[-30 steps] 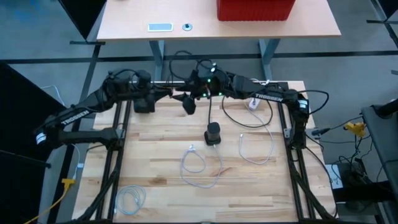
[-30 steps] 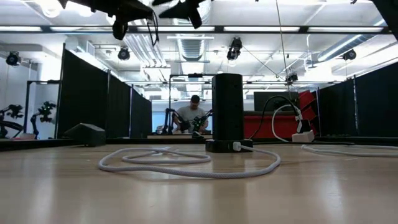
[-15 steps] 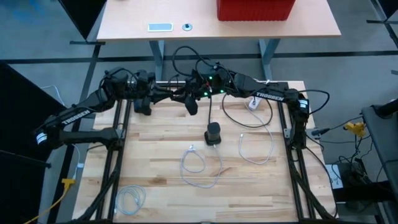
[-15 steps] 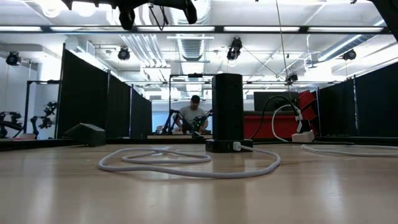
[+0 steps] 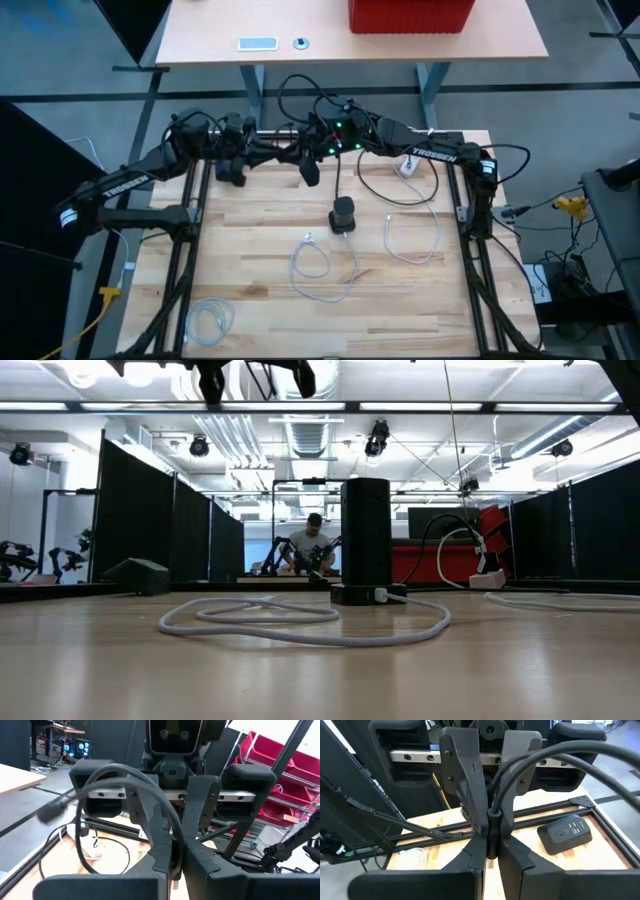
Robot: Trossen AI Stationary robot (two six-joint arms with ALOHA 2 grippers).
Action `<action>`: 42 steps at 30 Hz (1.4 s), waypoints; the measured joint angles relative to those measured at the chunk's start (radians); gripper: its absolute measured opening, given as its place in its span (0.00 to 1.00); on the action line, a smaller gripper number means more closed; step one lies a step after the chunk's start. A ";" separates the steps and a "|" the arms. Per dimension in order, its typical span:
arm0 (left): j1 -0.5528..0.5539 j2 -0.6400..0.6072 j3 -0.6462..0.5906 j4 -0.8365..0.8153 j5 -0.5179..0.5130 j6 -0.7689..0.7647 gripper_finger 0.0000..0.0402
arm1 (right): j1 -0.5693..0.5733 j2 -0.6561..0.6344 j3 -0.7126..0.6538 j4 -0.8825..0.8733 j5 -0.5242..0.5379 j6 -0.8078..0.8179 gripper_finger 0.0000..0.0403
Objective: Insert USB
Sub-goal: Insert the black charger cable into the left black outlet extension
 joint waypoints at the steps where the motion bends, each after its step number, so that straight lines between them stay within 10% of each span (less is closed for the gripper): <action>1: 0.000 0.001 0.000 0.002 0.001 0.000 0.04 | 0.000 0.000 0.000 -0.010 0.000 -0.007 0.05; 22: -0.024 -0.008 -0.011 -0.016 0.007 -0.025 0.44 | 0.003 -0.028 0.061 -0.003 0.015 -0.068 0.04; 42: -0.042 0.053 -0.011 0.112 -0.020 -0.027 0.14 | 0.010 -0.028 0.060 -0.023 0.040 -0.054 0.07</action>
